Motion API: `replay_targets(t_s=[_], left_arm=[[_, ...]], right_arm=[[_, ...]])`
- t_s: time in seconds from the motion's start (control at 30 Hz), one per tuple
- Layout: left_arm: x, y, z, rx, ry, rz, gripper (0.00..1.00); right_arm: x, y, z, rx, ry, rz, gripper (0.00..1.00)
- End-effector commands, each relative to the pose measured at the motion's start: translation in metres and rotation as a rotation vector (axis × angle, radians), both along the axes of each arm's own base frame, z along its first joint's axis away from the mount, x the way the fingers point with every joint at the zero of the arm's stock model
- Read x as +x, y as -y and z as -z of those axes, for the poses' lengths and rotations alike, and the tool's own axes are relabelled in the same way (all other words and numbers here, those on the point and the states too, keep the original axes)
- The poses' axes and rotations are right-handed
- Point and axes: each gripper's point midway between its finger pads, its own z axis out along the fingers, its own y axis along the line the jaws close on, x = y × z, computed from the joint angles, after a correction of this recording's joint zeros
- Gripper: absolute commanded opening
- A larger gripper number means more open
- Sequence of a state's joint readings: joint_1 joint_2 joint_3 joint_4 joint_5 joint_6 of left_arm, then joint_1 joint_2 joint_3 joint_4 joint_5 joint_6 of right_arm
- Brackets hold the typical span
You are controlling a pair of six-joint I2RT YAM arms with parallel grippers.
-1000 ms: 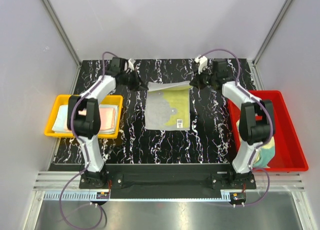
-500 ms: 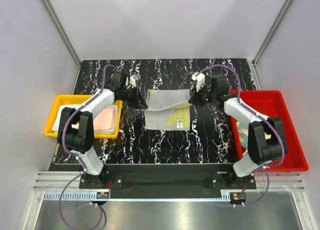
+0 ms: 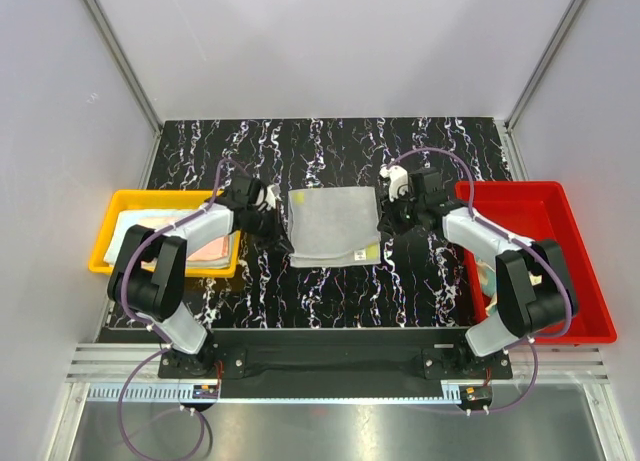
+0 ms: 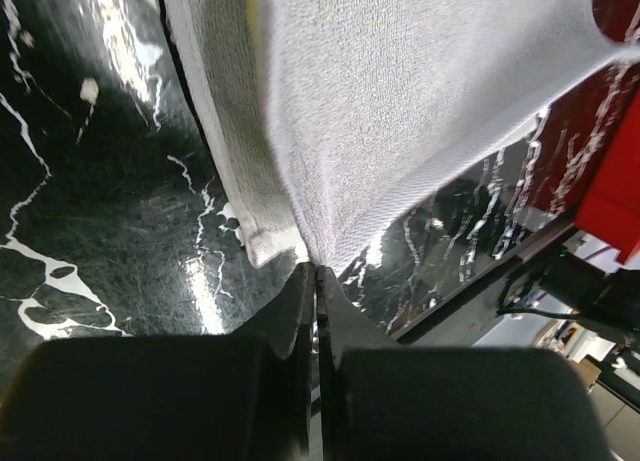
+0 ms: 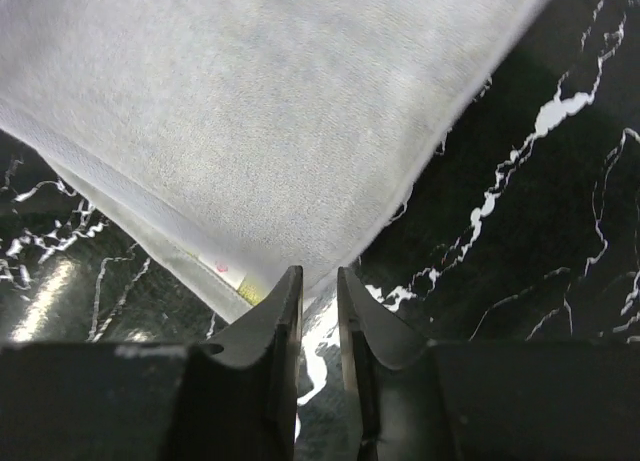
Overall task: Fold and stack the towels
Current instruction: Fold the towel
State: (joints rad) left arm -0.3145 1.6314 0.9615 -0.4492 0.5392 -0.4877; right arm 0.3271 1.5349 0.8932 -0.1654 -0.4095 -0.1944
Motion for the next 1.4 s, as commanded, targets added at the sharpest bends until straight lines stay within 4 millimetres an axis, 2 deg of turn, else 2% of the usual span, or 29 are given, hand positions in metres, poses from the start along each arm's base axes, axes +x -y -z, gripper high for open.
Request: replay_targets(t_s=[0.0, 0.03, 0.13, 0.27, 0.37, 0.4, 0.47, 0.5, 0.63, 0.73, 0.93, 1.13, 1.37], left_arm=[[0.003, 0.003, 0.004, 0.011, 0.053, -0.006, 0.0], [0.001, 0.003, 0.006, 0.011, 0.051, -0.004, 0.0], [-0.004, 0.007, 0.012, 0.02, 0.038, 0.011, 0.01], [-0.01, 0.009, 0.016, 0.036, 0.032, 0.03, 0.03], [-0.009, 0.005, 0.018, 0.059, 0.039, 0.023, 0.04], [-0.009, 0.004, 0.018, 0.059, 0.04, 0.022, 0.05], [-0.009, 0.004, 0.022, 0.067, 0.034, 0.019, 0.04], [-0.009, 0.004, 0.023, 0.069, 0.033, 0.016, 0.0], [-0.009, -0.002, 0.029, 0.103, 0.031, 0.002, 0.0], [-0.007, -0.008, 0.033, 0.142, 0.031, -0.007, 0.0], [-0.008, -0.011, 0.044, 0.168, 0.009, -0.006, 0.0], [-0.005, -0.01, 0.041, 0.161, 0.018, -0.009, 0.0], [-0.006, -0.01, 0.039, 0.159, 0.022, -0.012, 0.0]], right_arm=[[0.004, 0.006, -0.018, -0.014, -0.084, 0.113, 0.27], [-0.004, 0.008, -0.014, -0.021, -0.151, 0.139, 0.27], [-0.015, 0.005, -0.016, 0.0, -0.233, 0.163, 0.31], [-0.019, -0.002, -0.021, 0.077, -0.356, 0.303, 0.31], [-0.024, -0.008, -0.014, 0.157, -0.441, 0.407, 0.32], [-0.03, -0.007, -0.006, 0.159, -0.465, 0.425, 0.33], [-0.03, -0.004, 0.008, 0.134, -0.477, 0.45, 0.34], [-0.027, 0.0, 0.013, 0.109, -0.475, 0.468, 0.34], [-0.027, 0.003, 0.042, 0.059, -0.538, 0.485, 0.34], [-0.026, 0.004, 0.052, 0.045, -0.559, 0.527, 0.34], [-0.029, 0.005, 0.065, 0.033, -0.568, 0.544, 0.32], [-0.037, 0.004, 0.071, 0.06, -0.58, 0.55, 0.25], [-0.043, 0.001, 0.076, 0.078, -0.603, 0.559, 0.24]])
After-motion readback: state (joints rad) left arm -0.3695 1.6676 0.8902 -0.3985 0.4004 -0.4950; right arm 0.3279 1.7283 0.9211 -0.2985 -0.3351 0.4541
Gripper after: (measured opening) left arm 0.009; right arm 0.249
